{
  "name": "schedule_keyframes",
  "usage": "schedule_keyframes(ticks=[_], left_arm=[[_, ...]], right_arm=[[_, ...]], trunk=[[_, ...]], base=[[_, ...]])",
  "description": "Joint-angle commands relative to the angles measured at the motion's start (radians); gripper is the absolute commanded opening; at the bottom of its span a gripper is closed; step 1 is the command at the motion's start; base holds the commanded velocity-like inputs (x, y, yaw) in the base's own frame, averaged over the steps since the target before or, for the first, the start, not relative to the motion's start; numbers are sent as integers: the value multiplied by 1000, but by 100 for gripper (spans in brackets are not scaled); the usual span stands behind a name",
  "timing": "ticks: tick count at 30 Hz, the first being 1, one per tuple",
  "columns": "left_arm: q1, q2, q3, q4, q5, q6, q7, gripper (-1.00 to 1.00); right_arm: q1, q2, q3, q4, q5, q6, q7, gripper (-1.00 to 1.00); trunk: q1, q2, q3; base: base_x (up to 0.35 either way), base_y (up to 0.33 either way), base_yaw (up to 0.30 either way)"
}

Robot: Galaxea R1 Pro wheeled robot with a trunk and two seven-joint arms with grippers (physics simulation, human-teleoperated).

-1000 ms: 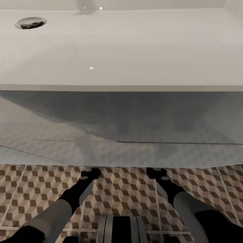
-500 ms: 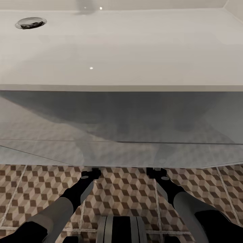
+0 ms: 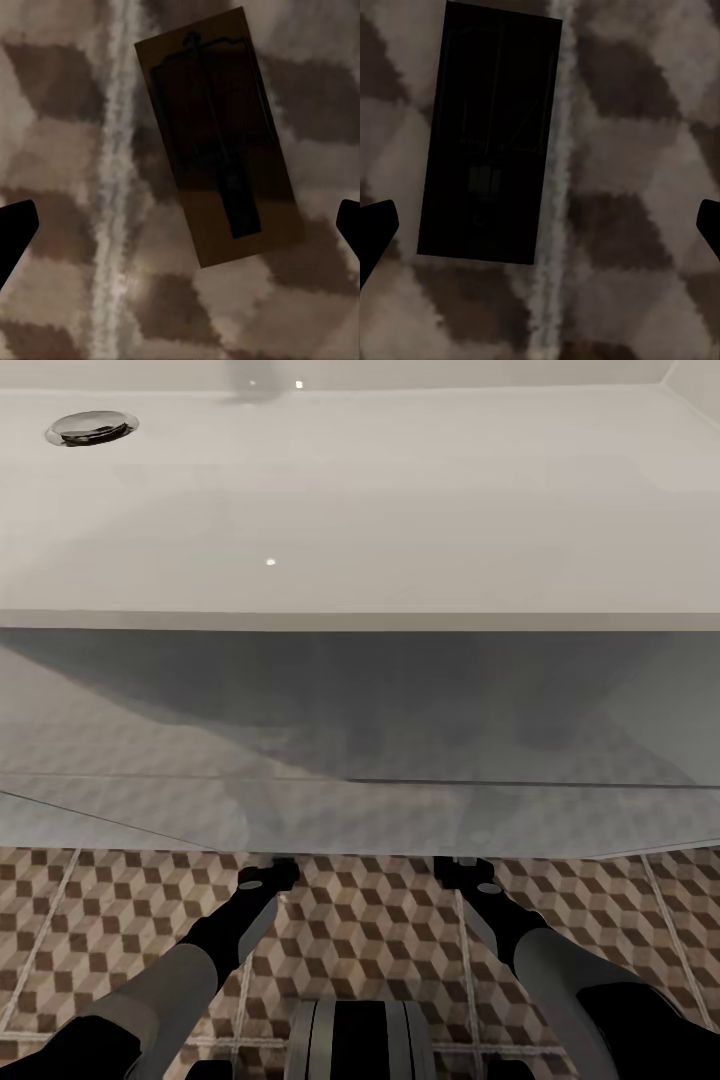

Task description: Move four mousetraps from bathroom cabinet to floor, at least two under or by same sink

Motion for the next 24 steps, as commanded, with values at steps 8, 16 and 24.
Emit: schedule_keyframes(ticks=[8, 16, 24], left_arm=[[-1, 1, -8, -2, 7, 3, 8, 100], [0, 0, -8, -3, 6, -1, 9, 100], [-1, 1, -9, -13, 5, -5, 8, 100]], right_arm=[[-1, 0, 8, 1, -4, -3, -6, 100], [-1, 0, 8, 2, -5, -13, -6, 100], [-1, 0, 8, 10, -5, -36, -6, 100]], trunk=[[0, 0, -1], [0, 0, -1], [0, 0, -1]], base=[[0, 0, 0], [0, 0, 0], [0, 0, 0]])
